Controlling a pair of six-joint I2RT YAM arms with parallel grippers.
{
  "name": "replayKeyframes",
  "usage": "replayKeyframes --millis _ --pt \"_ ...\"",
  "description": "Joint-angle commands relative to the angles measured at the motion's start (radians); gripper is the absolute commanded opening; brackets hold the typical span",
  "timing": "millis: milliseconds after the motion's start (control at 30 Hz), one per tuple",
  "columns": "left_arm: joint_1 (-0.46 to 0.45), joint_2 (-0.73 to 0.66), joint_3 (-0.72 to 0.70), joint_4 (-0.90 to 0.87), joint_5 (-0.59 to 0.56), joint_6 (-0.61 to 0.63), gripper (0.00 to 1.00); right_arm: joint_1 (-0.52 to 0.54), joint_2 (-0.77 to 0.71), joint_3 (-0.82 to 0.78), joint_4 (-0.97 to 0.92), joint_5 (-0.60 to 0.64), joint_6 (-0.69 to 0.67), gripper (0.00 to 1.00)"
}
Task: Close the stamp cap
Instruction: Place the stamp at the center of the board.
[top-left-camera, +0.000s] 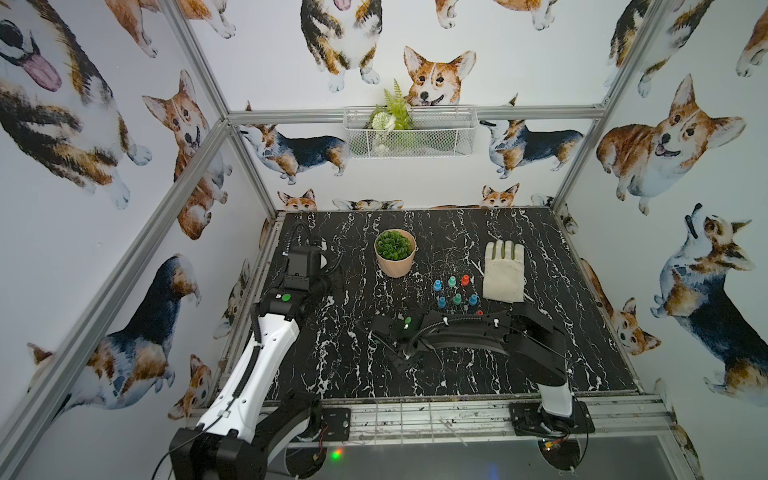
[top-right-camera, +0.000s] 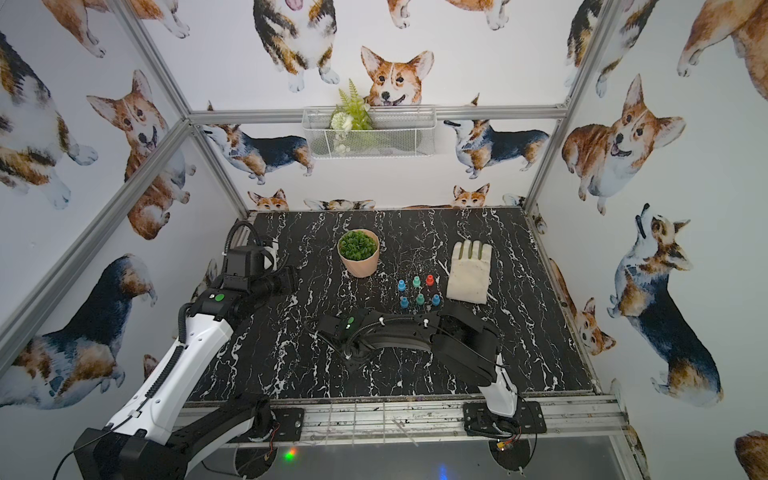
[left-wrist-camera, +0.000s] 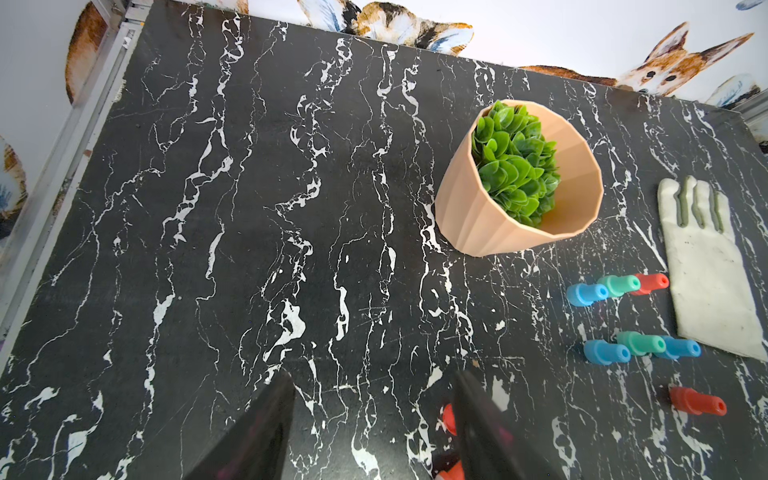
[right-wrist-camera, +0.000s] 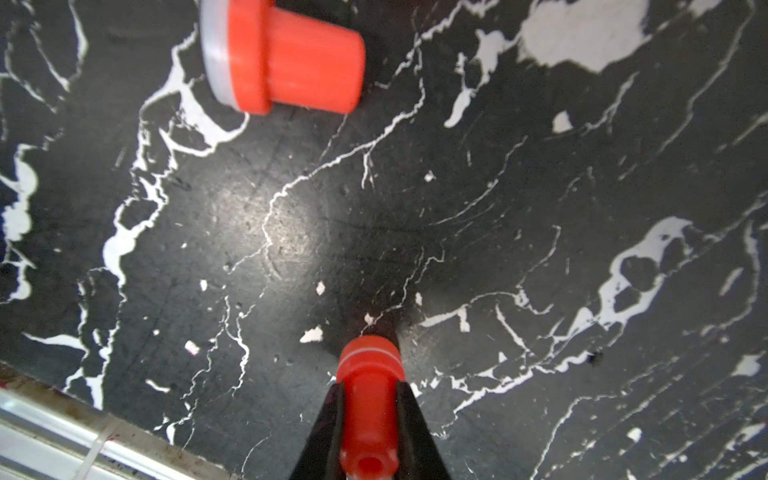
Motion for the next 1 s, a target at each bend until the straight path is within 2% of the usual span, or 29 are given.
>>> replayKeyframes --millis 0,167,467,767,967 --pt "0.002 0.001 0.001 0.002 -0.004 0.011 0.64 0.008 0.125 -0.126 -0.054 -0.23 0.001 0.0" --pt "0.002 0.002 -0.001 0.003 0.002 0.011 0.64 -0.016 0.024 -0.088 -0.108 -0.129 -0.007 0.0" --pt "0.002 0.011 0.0 0.004 0.004 0.012 0.64 -0.167 -0.203 -0.073 -0.152 -0.09 -0.018 0.0" --pt "0.002 0.021 0.001 0.005 0.004 0.011 0.64 -0.399 -0.348 -0.212 -0.147 -0.061 -0.068 0.0" --pt "0.002 0.028 0.002 0.005 0.003 0.011 0.64 -0.536 -0.389 -0.266 -0.077 -0.035 -0.097 0.0"
